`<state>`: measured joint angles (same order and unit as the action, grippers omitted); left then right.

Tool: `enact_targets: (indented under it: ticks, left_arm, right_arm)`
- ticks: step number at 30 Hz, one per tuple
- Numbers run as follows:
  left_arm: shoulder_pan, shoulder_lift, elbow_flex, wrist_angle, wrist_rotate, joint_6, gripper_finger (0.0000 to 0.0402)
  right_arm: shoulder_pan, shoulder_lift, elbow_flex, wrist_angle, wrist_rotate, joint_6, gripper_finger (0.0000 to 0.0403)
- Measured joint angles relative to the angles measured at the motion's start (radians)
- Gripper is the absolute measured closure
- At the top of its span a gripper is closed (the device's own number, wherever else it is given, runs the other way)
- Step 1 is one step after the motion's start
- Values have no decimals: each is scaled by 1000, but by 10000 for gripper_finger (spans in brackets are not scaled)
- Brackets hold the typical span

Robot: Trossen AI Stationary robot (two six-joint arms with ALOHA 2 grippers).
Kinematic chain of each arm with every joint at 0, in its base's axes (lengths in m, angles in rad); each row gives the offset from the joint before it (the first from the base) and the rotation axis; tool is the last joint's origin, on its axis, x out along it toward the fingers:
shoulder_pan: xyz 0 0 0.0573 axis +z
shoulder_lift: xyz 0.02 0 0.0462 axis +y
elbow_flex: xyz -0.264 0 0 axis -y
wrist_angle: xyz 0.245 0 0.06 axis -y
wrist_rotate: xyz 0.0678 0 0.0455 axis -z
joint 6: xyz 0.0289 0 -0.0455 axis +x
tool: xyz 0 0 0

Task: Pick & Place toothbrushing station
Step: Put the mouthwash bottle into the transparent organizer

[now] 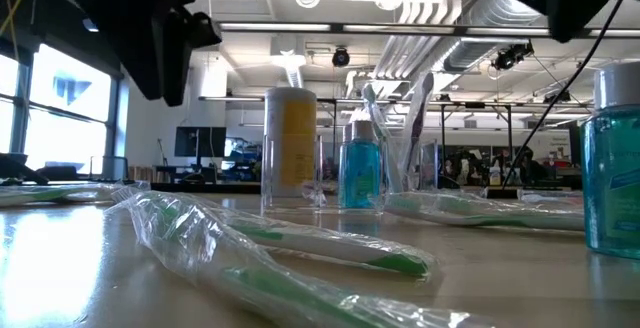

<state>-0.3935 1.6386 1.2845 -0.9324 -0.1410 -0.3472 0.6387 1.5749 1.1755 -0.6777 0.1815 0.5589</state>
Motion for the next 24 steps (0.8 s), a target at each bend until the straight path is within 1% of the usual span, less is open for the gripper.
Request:
enact_targets:
  ticks: [2,4,8,15,18,24]
  left_arm:
    - [1,0,-9,10,-1,-1,270]
    - [1,0,-11,53,-3,12,270]
    - [0,-1,-11,132,1,82,270]
    - [0,-1,-11,304,-7,138,270]
    - [0,-1,-11,319,-8,160,270]
    - [0,-1,-11,313,-8,135,270]
  right_arm:
    - [-16,0,0,1,-37,30,211]
    - [-26,0,0,3,-61,56,211]
    - [-19,3,0,3,-58,76,211]
    - [9,53,0,13,-61,75,211]
    - [2,67,0,11,-85,96,211]
    - [-19,68,0,-17,-79,104,211]
